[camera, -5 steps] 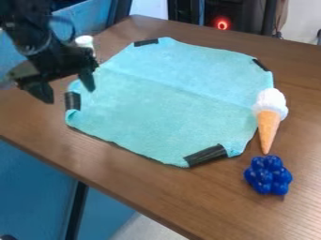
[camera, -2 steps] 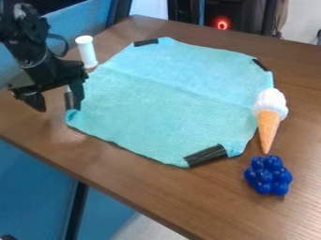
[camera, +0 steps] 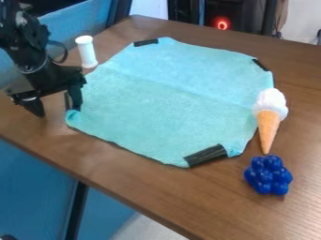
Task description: Fold the cloth from bottom left to top right
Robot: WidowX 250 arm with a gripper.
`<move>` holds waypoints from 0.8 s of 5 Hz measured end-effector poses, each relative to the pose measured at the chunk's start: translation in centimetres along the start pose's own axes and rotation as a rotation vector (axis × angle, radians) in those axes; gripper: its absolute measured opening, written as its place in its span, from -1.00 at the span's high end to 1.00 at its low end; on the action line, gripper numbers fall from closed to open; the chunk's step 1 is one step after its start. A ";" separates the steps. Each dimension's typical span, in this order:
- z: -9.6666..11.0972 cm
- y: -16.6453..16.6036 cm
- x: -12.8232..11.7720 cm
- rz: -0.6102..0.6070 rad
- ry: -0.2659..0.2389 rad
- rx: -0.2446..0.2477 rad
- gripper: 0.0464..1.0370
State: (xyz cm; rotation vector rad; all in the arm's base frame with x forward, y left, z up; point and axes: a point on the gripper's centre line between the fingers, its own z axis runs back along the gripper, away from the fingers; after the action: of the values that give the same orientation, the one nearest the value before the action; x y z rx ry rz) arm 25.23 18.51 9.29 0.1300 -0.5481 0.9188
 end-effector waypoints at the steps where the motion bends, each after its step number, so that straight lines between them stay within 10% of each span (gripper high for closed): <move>1: 0.0 -0.1 -0.2 0.012 0.008 -0.006 -0.24; 3: 0.4 0.0 -0.2 0.046 0.015 -0.017 0.77; 4: 0.7 -0.2 0.0 0.073 0.026 -0.018 0.96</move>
State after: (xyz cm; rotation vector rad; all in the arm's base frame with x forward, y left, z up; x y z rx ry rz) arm 25.13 18.15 9.95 0.0821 -0.5401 0.9853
